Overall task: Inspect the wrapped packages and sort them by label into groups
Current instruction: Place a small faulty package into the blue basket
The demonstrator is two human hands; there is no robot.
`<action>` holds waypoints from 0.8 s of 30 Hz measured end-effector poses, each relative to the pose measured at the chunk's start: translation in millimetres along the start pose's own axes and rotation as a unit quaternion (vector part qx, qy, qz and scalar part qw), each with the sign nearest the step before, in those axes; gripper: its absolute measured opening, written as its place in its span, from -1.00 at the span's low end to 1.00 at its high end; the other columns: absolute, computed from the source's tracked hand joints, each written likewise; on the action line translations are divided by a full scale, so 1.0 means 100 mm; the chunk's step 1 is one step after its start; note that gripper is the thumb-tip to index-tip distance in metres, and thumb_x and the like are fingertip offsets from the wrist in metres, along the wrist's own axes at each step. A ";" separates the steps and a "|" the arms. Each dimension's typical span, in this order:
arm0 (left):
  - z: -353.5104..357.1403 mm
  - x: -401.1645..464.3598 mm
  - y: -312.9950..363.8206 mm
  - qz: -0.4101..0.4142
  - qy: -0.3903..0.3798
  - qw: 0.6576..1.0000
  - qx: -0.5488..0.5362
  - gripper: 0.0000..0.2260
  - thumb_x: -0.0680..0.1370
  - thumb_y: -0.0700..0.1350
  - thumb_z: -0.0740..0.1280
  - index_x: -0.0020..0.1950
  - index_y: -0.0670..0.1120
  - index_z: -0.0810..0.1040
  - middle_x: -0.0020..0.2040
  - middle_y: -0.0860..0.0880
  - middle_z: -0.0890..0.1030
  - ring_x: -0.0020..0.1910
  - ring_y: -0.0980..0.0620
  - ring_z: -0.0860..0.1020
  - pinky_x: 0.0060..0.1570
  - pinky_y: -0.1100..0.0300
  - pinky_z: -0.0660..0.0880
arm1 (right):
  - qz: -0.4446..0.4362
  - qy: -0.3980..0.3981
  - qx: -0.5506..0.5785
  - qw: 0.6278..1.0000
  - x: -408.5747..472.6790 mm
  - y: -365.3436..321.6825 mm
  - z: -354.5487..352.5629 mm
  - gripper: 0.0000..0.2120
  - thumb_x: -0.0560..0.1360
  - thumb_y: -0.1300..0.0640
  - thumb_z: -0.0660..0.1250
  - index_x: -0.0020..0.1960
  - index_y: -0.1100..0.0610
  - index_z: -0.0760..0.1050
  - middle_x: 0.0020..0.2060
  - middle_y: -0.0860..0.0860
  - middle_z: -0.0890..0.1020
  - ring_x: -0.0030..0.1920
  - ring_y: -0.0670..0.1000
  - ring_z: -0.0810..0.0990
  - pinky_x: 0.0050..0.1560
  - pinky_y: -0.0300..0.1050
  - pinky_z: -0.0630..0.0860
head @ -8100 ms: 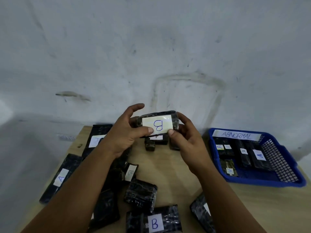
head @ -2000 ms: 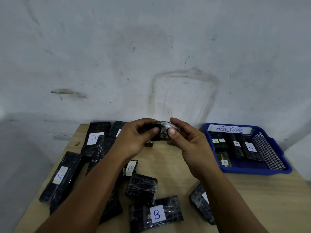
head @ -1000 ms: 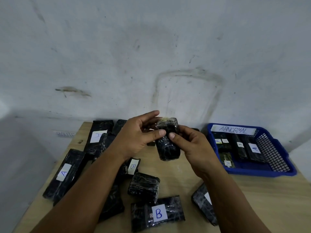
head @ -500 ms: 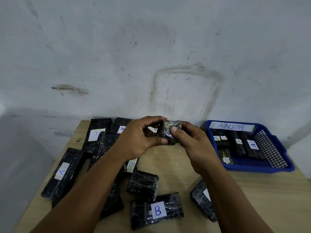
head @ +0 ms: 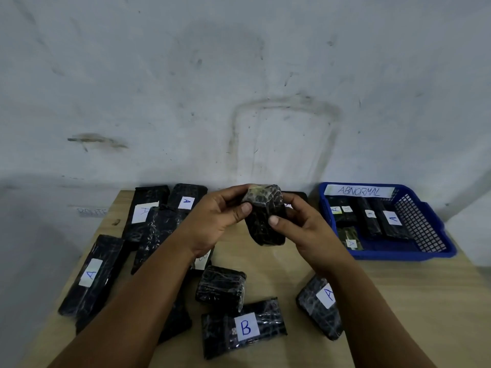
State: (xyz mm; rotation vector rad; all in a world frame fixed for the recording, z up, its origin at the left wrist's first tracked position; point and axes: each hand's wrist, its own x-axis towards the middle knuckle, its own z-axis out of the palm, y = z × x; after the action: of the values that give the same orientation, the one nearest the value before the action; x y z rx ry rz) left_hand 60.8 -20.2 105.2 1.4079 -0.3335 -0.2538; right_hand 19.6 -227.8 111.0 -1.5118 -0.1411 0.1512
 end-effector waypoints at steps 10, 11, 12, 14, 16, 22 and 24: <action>0.22 0.19 -0.28 -0.060 0.042 0.985 0.158 -0.78 0.53 -0.19 0.49 0.15 0.01 0.68 0.03 0.07 0.74 0.07 0.20 0.68 0.09 0.33 0.54 | 0.021 0.067 -0.191 0.979 -0.16 0.29 -0.24 -0.76 0.55 0.19 0.49 0.16 -0.01 0.55 -0.02 -0.04 0.68 -0.05 -0.09 0.65 -0.11 -0.18 0.64; 0.24 0.21 -0.34 -0.072 0.037 0.985 0.150 -0.79 0.54 -0.18 0.49 0.14 0.03 0.69 0.04 0.05 0.74 0.08 0.17 0.68 0.12 0.30 0.54 | 0.030 0.071 -0.189 0.979 -0.19 0.32 -0.29 -0.78 0.56 0.19 0.47 0.16 -0.02 0.56 -0.02 -0.03 0.67 -0.03 -0.03 0.65 -0.07 -0.11 0.67; 0.29 0.24 -0.39 -0.082 0.028 0.986 0.144 -0.79 0.54 -0.17 0.49 0.13 0.06 0.69 0.05 0.05 0.74 0.11 0.14 0.68 0.17 0.24 0.54 | 0.038 0.078 -0.184 0.979 -0.22 0.36 -0.36 -0.78 0.57 0.19 0.45 0.17 -0.02 0.57 -0.02 -0.02 0.68 -0.02 0.02 0.65 -0.04 -0.04 0.68; 0.39 0.31 -0.51 -0.092 0.014 0.985 0.144 -0.81 0.54 -0.11 0.48 0.12 0.11 0.69 0.07 0.06 0.74 0.15 0.12 0.67 0.23 0.16 0.53 | 0.049 0.099 -0.178 0.978 -0.26 0.44 -0.50 -0.78 0.57 0.19 0.45 0.16 -0.05 0.59 -0.05 -0.06 0.68 -0.03 0.06 0.65 -0.04 0.00 0.69; 0.55 0.40 -0.67 -0.105 0.014 0.983 0.150 -0.82 0.55 -0.06 0.46 0.14 0.10 0.68 0.07 0.09 0.74 0.12 0.22 0.66 0.22 0.20 0.53 | 0.055 0.132 -0.194 0.971 -0.30 0.53 -0.68 -0.78 0.56 0.16 0.48 0.12 -0.09 0.57 -0.10 -0.14 0.63 -0.08 -0.03 0.62 -0.06 -0.10 0.66; 0.98 0.63 -1.38 -0.158 -0.001 0.947 0.281 -0.71 0.56 -0.05 0.47 0.28 -0.05 0.64 0.13 0.01 0.69 -0.03 0.29 0.60 -0.10 0.51 0.44 | 0.069 0.254 -0.356 0.897 -0.31 0.81 -1.58 -0.70 0.49 0.18 0.52 0.07 -0.12 0.51 0.02 -0.01 0.60 0.06 0.12 0.59 0.00 0.02 0.57; 1.06 0.68 -1.60 -0.183 -0.013 0.934 0.306 -0.70 0.55 -0.06 0.49 0.27 -0.07 0.64 0.16 -0.03 0.68 0.00 0.16 0.63 -0.04 0.37 0.48 | 0.065 0.281 -0.419 0.861 -0.28 0.86 -1.93 -0.72 0.47 0.23 0.52 0.08 -0.05 0.56 0.04 -0.06 0.58 0.14 0.17 0.56 0.08 0.15 0.57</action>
State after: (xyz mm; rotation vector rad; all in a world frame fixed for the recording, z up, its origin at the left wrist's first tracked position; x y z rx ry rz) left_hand 88.0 -166.0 -34.4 2.0885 -0.1705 -0.5032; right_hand 26.9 -417.4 14.2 -2.3723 0.4261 -0.2933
